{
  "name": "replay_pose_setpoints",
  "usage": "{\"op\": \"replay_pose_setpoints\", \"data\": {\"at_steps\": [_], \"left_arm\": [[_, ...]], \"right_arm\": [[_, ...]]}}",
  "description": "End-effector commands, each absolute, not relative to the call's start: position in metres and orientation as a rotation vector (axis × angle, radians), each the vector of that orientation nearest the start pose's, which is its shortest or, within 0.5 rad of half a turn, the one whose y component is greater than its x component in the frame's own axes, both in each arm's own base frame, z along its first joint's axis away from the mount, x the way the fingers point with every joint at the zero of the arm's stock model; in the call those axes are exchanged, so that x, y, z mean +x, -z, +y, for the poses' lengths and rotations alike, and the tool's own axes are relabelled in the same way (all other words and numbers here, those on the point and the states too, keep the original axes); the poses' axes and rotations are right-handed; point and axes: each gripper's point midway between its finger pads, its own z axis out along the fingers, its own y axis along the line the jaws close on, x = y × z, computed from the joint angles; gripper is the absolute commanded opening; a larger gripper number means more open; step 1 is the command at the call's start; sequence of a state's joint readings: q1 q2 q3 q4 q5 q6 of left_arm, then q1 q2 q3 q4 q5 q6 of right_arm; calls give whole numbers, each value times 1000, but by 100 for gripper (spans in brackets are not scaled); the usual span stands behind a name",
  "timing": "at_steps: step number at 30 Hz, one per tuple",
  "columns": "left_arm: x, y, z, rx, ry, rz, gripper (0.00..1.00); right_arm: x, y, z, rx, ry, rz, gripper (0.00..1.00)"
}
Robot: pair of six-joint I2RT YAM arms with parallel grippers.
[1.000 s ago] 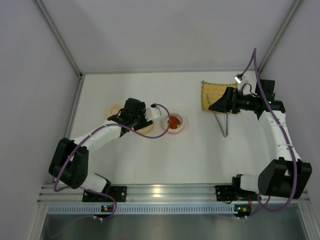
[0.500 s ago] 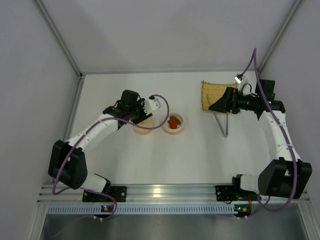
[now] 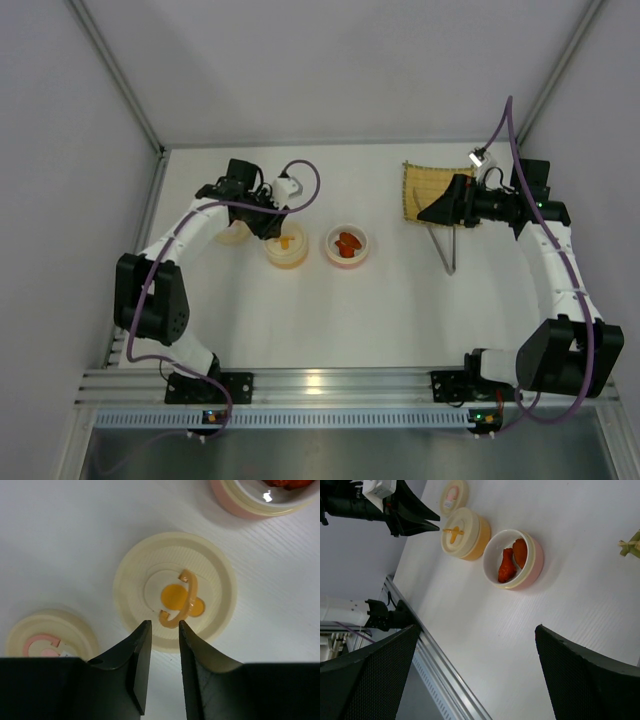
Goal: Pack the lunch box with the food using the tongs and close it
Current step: Close the box lid on the packing box.
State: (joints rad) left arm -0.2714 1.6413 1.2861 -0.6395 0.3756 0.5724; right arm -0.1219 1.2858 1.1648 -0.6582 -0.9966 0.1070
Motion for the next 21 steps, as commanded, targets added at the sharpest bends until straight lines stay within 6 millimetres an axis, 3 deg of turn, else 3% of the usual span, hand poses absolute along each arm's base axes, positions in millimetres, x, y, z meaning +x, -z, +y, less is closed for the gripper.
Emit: {"op": "replay_pose_setpoints", "data": {"at_steps": [1, 9, 21], "left_arm": [[350, -142, -164, 1205, 539, 2172, 35], [342, -137, -166, 1233, 584, 2179, 41], [389, -124, -157, 1134, 393, 2182, 39]], "right_arm": [[306, -262, 113, -291, -1128, 2086, 100], [308, -262, 114, -291, -1134, 2084, 99], [310, -260, 113, -287, -1139, 2092, 99]]}}
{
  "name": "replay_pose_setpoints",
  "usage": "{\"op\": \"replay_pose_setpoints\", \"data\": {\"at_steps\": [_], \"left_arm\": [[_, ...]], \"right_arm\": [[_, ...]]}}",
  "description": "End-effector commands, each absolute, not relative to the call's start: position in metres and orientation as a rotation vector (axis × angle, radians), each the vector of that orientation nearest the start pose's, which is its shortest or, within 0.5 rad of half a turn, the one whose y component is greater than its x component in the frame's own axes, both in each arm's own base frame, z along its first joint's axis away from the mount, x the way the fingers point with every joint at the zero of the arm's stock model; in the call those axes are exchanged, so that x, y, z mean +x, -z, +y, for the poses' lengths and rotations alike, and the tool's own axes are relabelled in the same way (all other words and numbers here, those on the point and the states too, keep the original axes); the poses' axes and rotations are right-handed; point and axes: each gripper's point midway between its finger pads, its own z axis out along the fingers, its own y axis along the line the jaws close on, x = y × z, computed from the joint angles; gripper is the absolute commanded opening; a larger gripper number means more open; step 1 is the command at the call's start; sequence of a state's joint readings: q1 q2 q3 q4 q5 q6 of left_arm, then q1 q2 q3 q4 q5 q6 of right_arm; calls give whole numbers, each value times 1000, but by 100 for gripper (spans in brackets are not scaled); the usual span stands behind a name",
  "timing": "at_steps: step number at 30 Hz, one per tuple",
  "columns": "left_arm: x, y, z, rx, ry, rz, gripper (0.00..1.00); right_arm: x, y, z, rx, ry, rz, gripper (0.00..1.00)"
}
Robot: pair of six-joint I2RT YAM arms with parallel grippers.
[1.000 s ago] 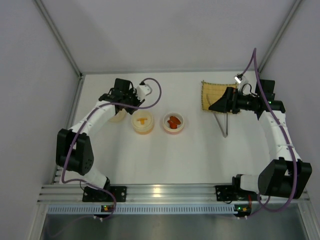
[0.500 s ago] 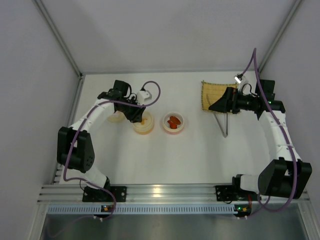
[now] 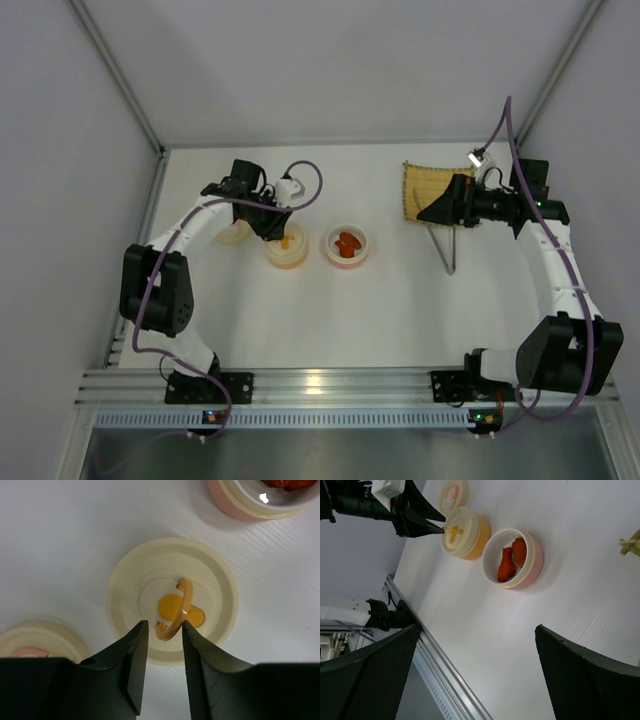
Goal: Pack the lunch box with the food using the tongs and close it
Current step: Close the box lid on the packing box.
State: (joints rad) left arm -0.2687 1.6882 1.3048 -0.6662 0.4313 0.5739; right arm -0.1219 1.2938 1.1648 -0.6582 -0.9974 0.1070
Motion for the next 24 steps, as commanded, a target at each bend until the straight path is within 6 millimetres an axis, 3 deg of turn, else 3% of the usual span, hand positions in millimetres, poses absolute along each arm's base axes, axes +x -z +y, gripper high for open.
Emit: {"op": "replay_pose_setpoints", "data": {"at_steps": [1, 12, 15, 20, 24], "left_arm": [[392, -122, -158, 1134, 392, 2181, 38], [405, -111, -163, 1085, 417, 2198, 29], [408, -108, -164, 1067, 420, 2213, 32], [415, -113, -159, 1022, 370, 2209, 48], [425, -134, -152, 956, 315, 2166, 58]], "right_arm": [[310, -259, 113, -284, -1138, 2093, 99], [310, -256, 114, -283, -1145, 2101, 99], [310, -257, 113, -284, -1142, 2099, 99], [309, -258, 113, -289, -1139, 2096, 99], [308, -258, 114, -290, -1140, 2094, 99]]}}
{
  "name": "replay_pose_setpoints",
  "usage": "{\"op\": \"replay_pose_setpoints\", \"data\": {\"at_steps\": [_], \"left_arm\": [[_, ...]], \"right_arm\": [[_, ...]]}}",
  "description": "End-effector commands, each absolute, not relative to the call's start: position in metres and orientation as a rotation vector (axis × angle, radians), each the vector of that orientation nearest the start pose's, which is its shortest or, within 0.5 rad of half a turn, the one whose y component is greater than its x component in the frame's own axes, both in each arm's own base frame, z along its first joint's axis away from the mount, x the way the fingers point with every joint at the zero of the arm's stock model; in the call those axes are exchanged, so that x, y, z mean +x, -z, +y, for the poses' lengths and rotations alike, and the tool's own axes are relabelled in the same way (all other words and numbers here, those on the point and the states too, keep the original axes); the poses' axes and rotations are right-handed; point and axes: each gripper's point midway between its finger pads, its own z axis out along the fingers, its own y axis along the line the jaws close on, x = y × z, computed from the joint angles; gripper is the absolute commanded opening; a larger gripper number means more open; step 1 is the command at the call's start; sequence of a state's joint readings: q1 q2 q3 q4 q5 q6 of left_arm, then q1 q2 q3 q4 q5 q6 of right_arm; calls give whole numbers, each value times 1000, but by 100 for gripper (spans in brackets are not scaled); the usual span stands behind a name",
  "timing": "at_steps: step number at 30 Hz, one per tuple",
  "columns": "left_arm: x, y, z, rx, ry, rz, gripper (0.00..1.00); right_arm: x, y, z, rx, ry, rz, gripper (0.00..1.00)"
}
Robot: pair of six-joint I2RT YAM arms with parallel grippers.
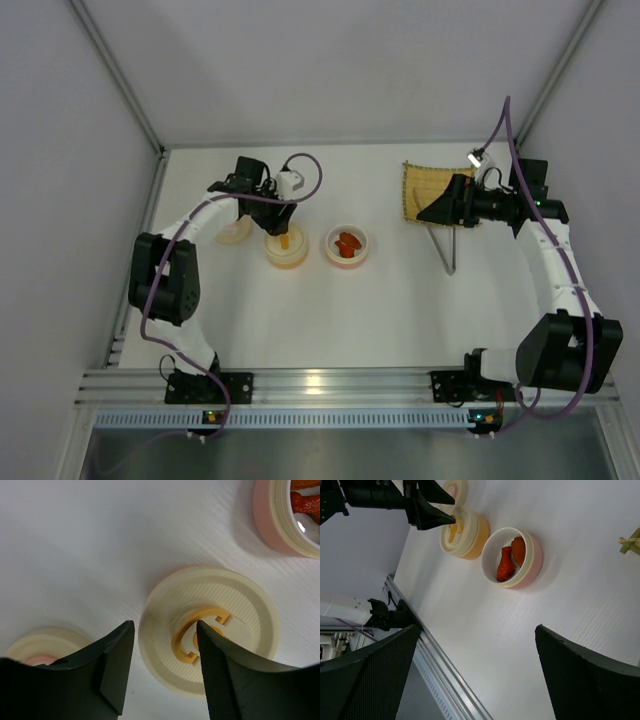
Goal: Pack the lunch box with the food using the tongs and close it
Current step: Close the box lid on the packing box.
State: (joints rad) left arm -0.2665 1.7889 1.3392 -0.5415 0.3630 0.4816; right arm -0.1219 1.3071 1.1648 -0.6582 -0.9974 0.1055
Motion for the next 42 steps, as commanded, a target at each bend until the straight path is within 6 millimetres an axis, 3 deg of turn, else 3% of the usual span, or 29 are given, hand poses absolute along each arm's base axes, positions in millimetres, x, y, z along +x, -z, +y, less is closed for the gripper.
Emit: {"op": "replay_pose_setpoints", "data": {"at_steps": [1, 5, 10, 16, 29, 36, 42], "left_arm": [[427, -146, -150, 935, 308, 2142, 58], [423, -170, -154, 897, 335, 2098, 57], [411, -177, -159, 879, 394, 2119, 40], [399, -148, -157, 890, 428, 2215, 34], [400, -103, -163, 932, 435, 2304, 32], [404, -82, -156, 916, 379, 2367, 31], [403, -76, -153, 922, 356, 2386, 31]], "right_arm": [[307, -258, 114, -291, -1141, 2093, 99], [306, -259, 114, -292, -1142, 2090, 99], [305, -260, 114, -293, -1143, 2086, 99], [306, -260, 115, -290, -1149, 2086, 99], [308, -258, 115, -287, -1147, 2092, 99], [308, -258, 114, -283, -1148, 2094, 99], [306, -260, 114, -289, -1145, 2088, 99]]}}
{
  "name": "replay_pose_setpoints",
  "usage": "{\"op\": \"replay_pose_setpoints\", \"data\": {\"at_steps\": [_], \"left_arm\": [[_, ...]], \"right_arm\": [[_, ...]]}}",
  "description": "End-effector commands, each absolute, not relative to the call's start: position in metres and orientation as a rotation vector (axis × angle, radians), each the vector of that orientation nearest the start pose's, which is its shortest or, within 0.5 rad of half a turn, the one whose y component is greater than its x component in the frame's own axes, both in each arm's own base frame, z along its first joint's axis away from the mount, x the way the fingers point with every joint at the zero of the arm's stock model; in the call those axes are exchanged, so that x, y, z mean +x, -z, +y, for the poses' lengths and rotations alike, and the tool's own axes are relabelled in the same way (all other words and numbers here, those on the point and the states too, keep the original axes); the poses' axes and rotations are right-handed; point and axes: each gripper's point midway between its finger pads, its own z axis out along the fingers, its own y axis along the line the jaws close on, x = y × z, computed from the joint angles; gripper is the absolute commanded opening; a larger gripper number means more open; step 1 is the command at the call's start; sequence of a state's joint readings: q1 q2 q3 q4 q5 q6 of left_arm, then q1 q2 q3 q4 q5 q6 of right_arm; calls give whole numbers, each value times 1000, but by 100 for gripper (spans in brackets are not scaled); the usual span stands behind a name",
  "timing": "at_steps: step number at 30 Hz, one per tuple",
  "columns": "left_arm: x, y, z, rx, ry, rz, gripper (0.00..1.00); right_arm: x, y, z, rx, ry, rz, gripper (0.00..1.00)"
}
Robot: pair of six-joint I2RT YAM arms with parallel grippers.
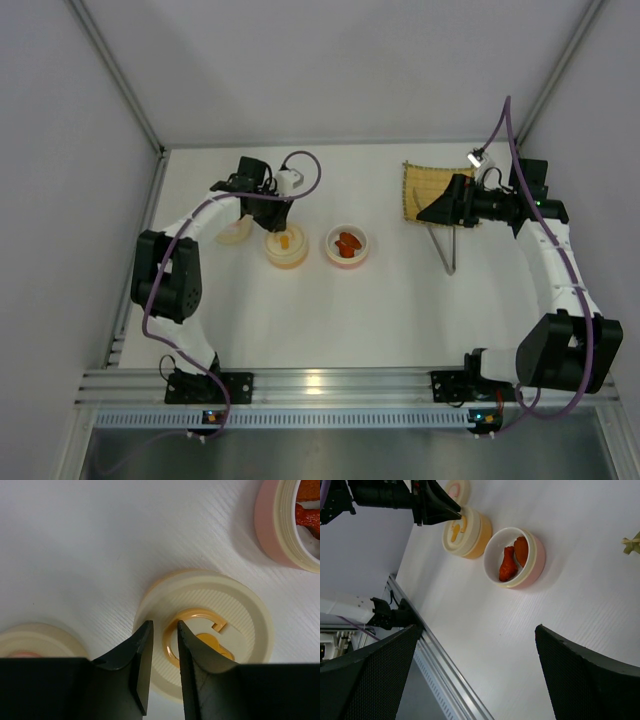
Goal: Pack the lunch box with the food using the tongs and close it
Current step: Close the box lid on the packing box, then move the box lid to the center of the board.
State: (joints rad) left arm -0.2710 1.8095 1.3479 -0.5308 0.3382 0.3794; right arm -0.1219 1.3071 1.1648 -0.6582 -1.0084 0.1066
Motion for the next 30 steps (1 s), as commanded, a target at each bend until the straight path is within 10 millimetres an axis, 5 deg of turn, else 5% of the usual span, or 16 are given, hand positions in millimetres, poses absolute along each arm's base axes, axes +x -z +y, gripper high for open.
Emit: {"op": "replay_pose_setpoints", "data": {"at_steps": [1, 6, 14, 17, 20, 23, 24, 25, 26, 30], "left_arm": [[403, -79, -153, 921, 357, 2380, 31], [402, -100, -159, 915, 393, 2337, 45], [414, -178, -148, 742, 351, 2238, 63], [416, -192, -122, 618, 297, 2253, 69], [420, -185, -87, 549, 206, 2307, 70], [431, -175, -47, 463, 231, 2368, 69], [436, -171, -21, 396, 230, 2395, 68], [434, -151, -12, 392, 264, 2470, 68], [445, -160, -4, 391, 264, 2452, 68], [468, -138, 43, 352, 162, 2502, 63]], "right_arm": [[306, -260, 114, -288, -1146, 2089, 99], [305, -262, 115, -293, -1142, 2084, 99], [303, -262, 112, -311, -1105, 2085, 99], [302, -261, 112, -317, -1098, 2086, 99], [303, -260, 112, -320, -1092, 2089, 99], [303, -260, 112, -323, -1091, 2090, 99], [303, -261, 112, -326, -1090, 2088, 99], [303, -260, 111, -327, -1088, 2091, 99], [303, -259, 112, -326, -1089, 2096, 99], [304, -259, 113, -330, -1088, 2098, 99]]}}
